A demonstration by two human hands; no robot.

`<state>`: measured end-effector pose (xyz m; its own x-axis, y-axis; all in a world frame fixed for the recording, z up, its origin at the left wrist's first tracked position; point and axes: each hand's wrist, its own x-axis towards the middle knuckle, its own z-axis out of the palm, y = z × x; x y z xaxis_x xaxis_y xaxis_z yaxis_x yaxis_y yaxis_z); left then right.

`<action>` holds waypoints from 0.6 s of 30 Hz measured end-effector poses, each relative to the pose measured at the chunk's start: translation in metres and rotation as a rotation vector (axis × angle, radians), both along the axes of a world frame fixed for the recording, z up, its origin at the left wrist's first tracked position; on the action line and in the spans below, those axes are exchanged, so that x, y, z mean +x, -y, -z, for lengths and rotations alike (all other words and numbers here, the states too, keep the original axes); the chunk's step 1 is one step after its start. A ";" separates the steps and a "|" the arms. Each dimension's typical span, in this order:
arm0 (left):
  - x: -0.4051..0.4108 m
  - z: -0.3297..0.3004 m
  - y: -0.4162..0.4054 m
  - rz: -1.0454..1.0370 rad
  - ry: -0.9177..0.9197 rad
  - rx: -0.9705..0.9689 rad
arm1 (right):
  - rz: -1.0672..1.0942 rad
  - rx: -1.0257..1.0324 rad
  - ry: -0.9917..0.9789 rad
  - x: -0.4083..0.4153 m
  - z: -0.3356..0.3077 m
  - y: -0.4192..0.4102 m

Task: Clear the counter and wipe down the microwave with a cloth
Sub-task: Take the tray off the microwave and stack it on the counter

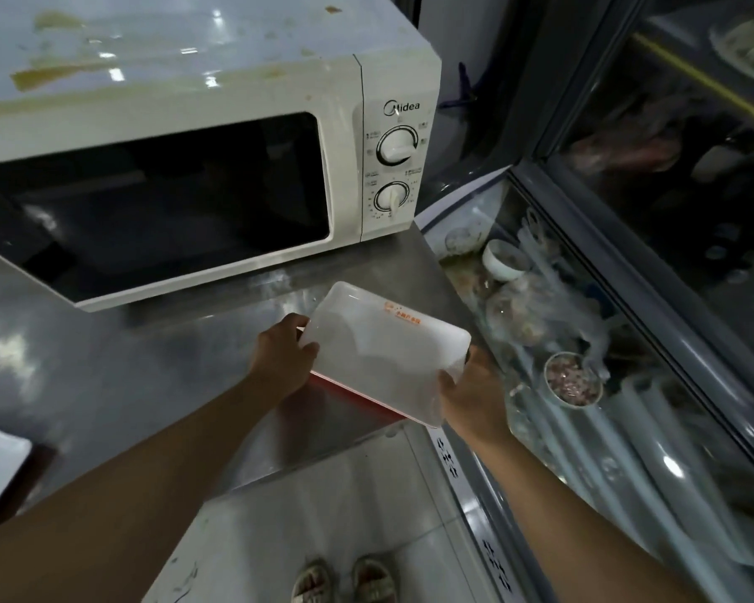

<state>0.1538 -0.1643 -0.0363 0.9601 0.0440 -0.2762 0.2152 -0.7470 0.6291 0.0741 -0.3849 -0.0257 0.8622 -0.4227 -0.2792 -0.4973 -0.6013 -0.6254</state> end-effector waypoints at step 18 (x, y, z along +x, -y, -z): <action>-0.125 -0.061 -0.105 -0.546 0.067 -0.119 | -0.456 0.117 0.172 0.013 -0.049 -0.094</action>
